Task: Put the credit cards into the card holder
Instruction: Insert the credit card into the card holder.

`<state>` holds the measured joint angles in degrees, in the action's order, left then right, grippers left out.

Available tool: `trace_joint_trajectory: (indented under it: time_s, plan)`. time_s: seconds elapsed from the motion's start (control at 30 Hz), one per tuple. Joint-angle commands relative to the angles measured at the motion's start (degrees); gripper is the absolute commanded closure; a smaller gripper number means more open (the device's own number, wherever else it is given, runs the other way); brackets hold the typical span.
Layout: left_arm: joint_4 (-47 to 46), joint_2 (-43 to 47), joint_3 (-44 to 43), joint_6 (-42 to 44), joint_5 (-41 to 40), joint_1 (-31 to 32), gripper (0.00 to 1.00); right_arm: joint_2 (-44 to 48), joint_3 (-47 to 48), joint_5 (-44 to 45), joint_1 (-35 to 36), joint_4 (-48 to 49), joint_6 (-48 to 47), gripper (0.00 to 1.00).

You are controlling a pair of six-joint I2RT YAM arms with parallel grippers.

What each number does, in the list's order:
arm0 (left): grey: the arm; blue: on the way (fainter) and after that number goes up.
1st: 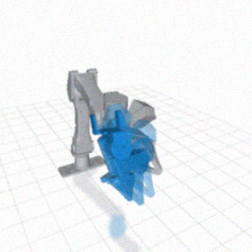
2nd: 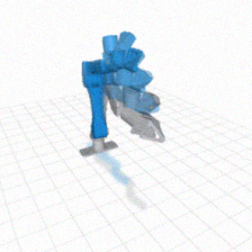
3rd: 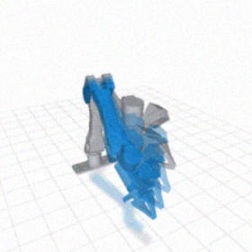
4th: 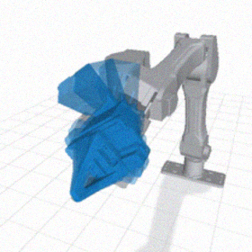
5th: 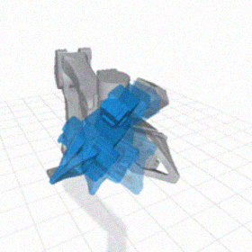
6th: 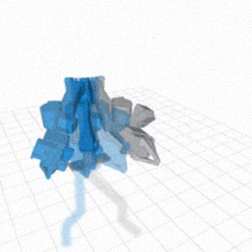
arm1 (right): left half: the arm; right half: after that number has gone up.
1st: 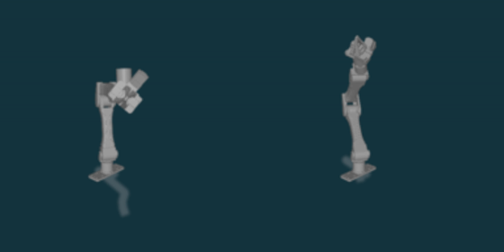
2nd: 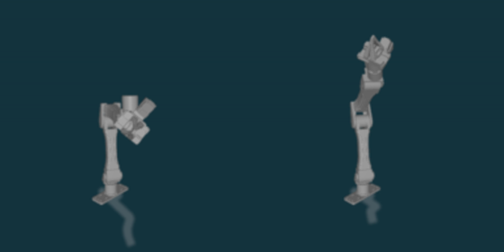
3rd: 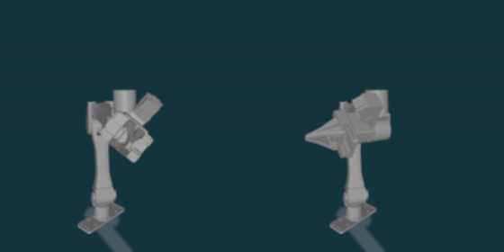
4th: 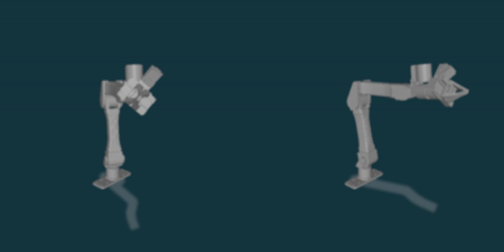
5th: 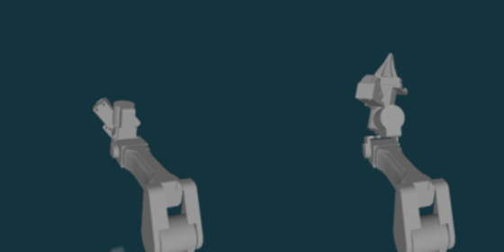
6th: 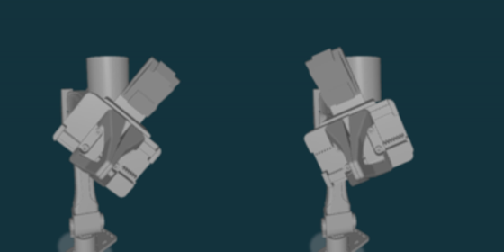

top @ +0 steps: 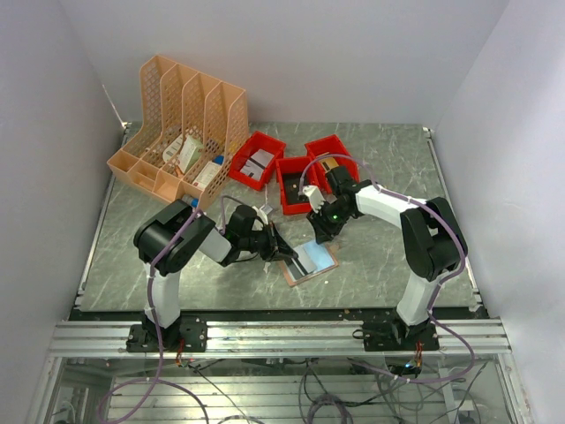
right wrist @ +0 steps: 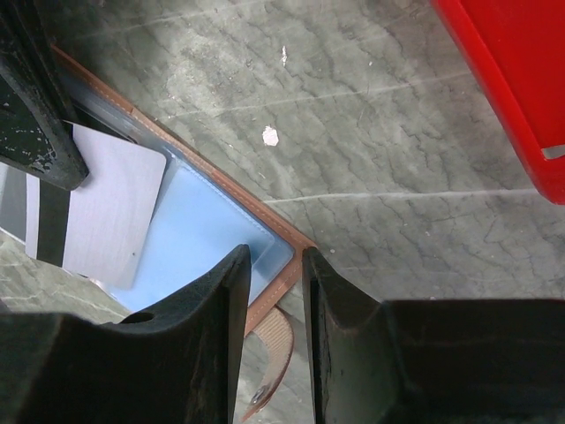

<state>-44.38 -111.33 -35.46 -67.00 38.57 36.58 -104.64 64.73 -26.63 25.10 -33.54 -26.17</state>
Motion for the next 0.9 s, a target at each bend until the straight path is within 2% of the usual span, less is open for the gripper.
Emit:
trace_joint_trajectory:
  time_s: [0.0, 0.87]
  plan:
    - [1.7, -1.3, 0.3, -0.8, 2.1, -0.3, 0.93, -2.1, -0.8, -0.2, 1.3, 0.3, 0.6, 0.7]
    - [5.1, -4.3, -3.9, 0.2, 2.4, 0.0, 0.92, -1.8, -0.8, -0.4, 2.2, 0.5, 0.9, 0.7]
